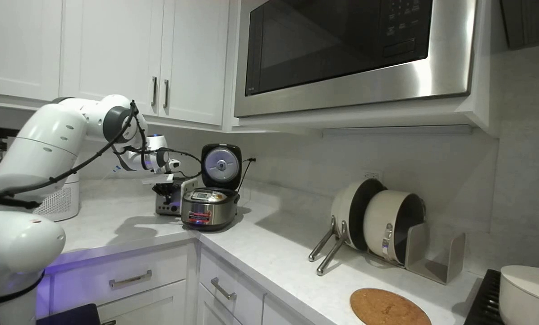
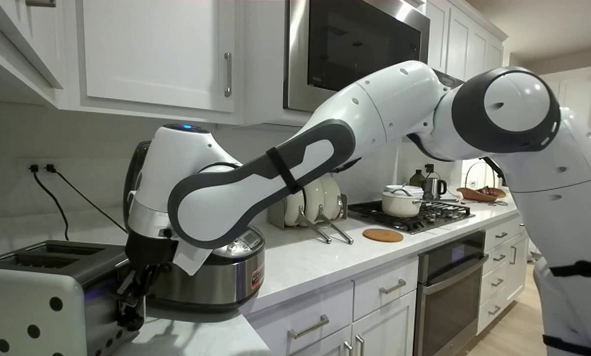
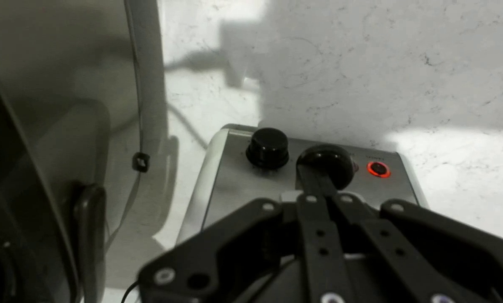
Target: Push the black lever of the bread toaster down
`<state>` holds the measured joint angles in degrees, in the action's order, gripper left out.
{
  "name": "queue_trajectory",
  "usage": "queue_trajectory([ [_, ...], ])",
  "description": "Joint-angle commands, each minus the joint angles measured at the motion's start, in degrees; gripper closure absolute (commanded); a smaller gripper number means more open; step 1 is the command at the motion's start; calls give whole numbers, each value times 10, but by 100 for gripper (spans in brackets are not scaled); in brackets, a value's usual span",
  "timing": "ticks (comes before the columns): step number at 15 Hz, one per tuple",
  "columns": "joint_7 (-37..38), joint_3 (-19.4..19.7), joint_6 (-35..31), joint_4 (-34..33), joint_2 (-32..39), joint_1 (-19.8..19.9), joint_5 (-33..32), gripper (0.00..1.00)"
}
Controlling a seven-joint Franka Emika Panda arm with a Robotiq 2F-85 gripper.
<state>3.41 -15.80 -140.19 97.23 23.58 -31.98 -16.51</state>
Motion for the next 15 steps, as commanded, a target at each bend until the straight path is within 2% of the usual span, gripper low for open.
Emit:
queue_trajectory([
  [1, -15, -11, 19, 1, 31, 3, 18, 100],
  [7, -9, -8, 34, -6, 33, -2, 10, 100],
  [8, -7, -7, 40, -10, 31, -3, 7, 80],
  [15, 1, -3, 66, -37, 14, -27, -14, 29],
])
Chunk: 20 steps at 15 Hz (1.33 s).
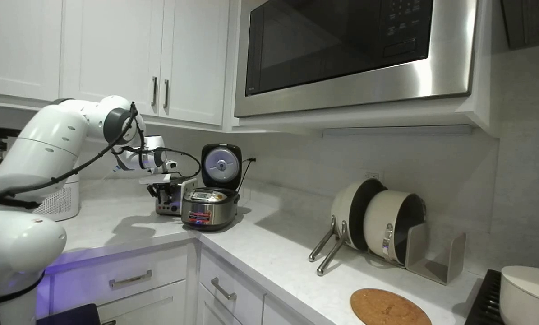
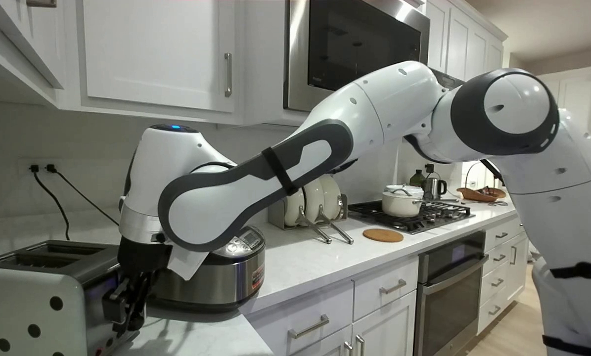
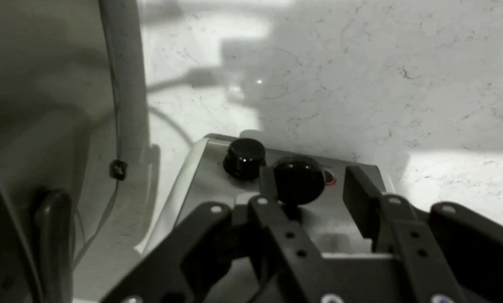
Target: Push the black lever of the bread toaster down
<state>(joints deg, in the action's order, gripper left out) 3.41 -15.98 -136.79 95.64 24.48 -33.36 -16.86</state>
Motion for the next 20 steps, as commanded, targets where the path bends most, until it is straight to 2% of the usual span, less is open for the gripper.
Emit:
queue_trajectory([
  [1, 2, 0, 37, -22, 2, -17, -15, 19],
  [3, 5, 3, 51, -24, -7, -26, -23, 5],
  [4, 4, 4, 59, -27, -10, -28, -25, 1],
  [12, 15, 9, 167, -42, -69, -33, -76, 0],
  [17, 16, -7, 256, -43, -126, -23, -64, 0],
  [20, -2, -23, 325, -49, -156, -9, -11, 0],
])
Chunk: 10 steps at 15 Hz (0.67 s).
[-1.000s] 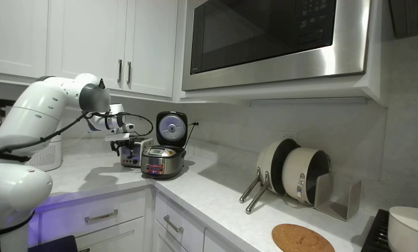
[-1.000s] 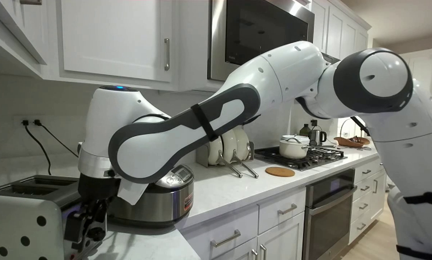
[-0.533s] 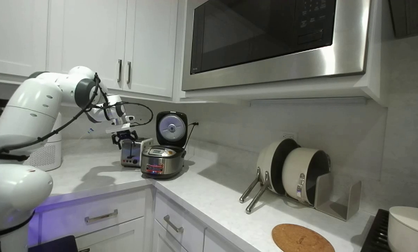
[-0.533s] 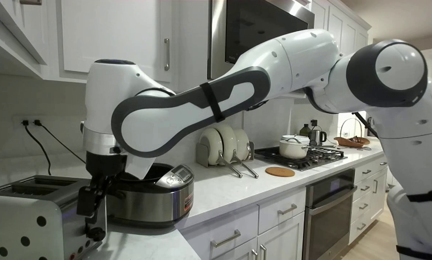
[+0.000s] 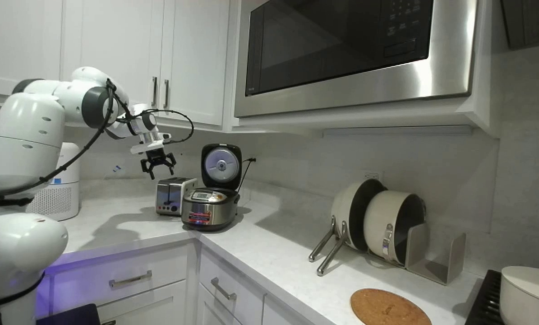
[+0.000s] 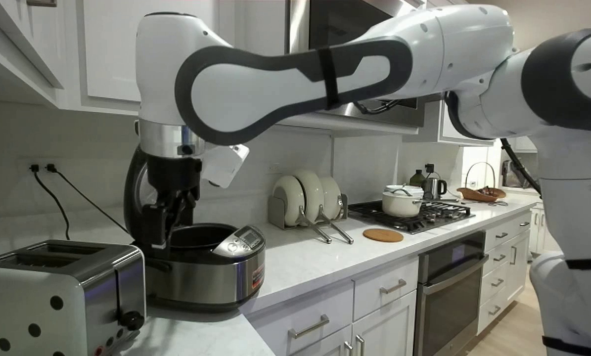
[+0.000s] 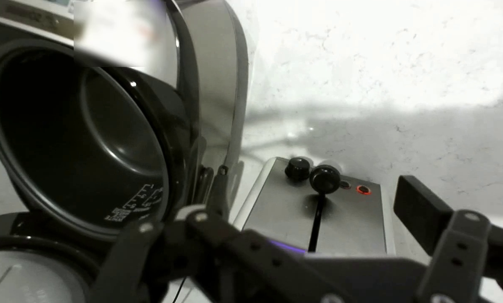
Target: Push the black lever of the bread toaster down
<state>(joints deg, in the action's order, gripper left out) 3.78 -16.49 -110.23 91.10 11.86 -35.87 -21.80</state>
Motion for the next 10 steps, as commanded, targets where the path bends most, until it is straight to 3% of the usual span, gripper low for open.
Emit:
queue_trajectory([
  [1, -7, -22, 84, -8, -37, 21, 57, 0],
  [5, 11, -31, 149, -11, -75, 43, 117, 0],
  [10, 44, -43, 182, 1, -125, 73, 174, 0],
])
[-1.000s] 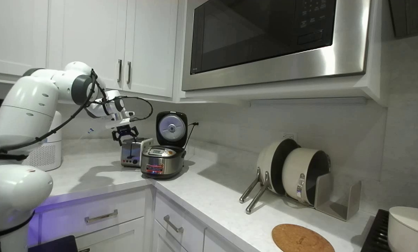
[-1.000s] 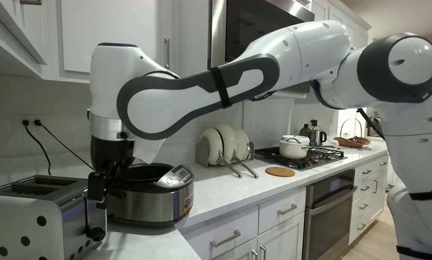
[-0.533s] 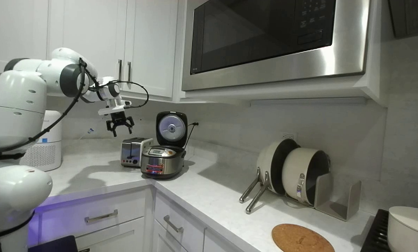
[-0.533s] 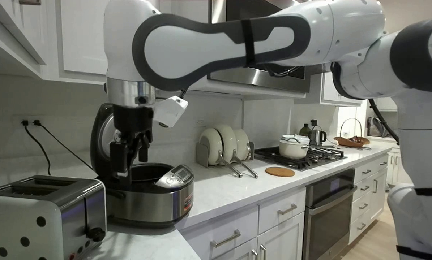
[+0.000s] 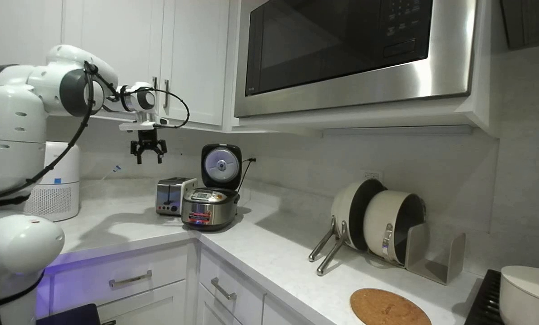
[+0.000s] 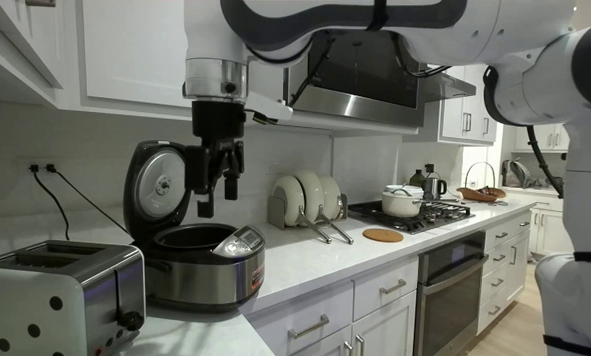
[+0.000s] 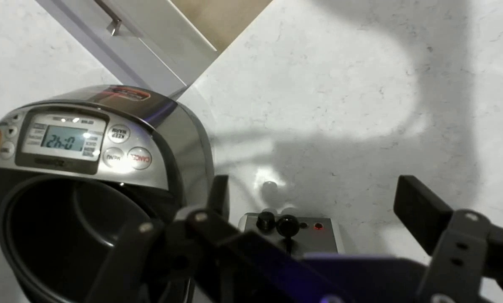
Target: Push the black lever of the bread toaster down
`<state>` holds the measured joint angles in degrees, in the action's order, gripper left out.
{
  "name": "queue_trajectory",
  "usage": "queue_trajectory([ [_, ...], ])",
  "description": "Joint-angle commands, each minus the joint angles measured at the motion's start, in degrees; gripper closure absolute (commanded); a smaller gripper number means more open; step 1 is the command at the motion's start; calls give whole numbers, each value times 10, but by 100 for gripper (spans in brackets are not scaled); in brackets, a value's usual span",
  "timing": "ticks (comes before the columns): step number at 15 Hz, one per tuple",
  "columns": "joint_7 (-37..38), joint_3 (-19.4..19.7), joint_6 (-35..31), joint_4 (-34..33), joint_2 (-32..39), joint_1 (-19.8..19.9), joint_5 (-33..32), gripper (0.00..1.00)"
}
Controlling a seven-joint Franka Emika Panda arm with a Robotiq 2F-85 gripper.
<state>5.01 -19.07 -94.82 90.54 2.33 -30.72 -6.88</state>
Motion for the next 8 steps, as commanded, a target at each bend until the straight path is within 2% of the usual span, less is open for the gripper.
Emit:
queue_trajectory([
  [1, 35, -20, 34, 11, -40, 26, 29, 0],
  [2, 14, -24, 20, -4, -15, 28, 14, 0],
  [8, 21, -29, 28, 2, -31, 34, 16, 0],
])
